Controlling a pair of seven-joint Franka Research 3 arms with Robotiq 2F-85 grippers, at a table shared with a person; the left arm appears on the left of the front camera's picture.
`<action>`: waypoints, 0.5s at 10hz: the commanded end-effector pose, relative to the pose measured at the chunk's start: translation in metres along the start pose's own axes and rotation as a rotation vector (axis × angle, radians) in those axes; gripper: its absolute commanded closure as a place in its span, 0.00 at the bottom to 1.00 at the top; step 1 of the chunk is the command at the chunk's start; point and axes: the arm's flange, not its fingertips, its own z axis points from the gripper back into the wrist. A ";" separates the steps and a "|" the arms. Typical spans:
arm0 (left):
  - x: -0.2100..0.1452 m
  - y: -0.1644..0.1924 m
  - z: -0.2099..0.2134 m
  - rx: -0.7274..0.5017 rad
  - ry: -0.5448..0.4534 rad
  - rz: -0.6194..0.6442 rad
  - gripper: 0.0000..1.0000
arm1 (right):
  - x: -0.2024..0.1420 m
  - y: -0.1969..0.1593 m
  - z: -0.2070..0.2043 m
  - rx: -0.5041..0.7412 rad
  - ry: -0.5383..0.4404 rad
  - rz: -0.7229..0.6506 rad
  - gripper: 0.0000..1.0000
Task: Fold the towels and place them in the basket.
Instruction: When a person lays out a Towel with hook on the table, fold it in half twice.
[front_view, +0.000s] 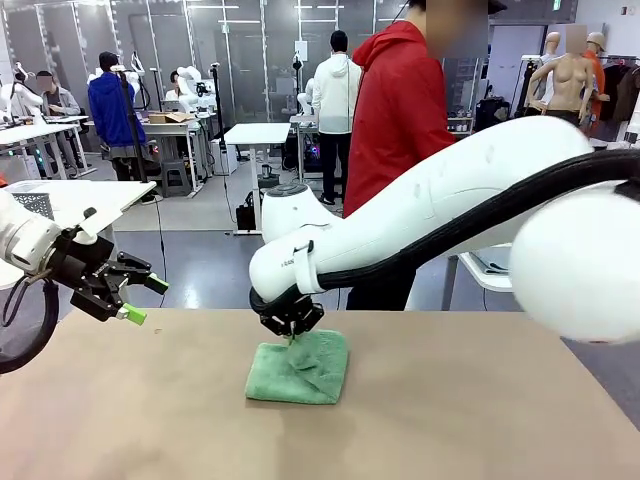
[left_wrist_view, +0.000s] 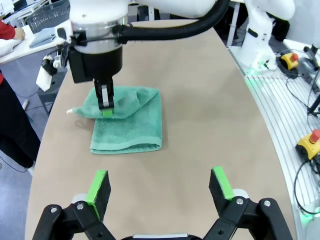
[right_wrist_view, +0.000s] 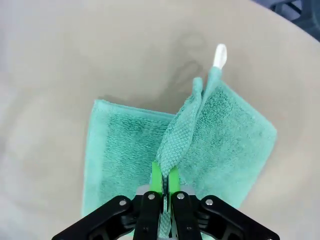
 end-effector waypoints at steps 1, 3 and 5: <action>0.000 0.000 0.001 0.000 0.009 0.000 0.00 | 0.003 0.019 0.005 0.037 0.019 -0.007 1.00; 0.000 0.000 0.001 0.000 0.009 0.000 0.00 | -0.004 0.031 0.006 0.053 0.053 0.025 1.00; 0.000 0.000 0.001 0.000 0.009 0.000 0.00 | -0.015 0.039 0.014 0.009 0.039 0.063 1.00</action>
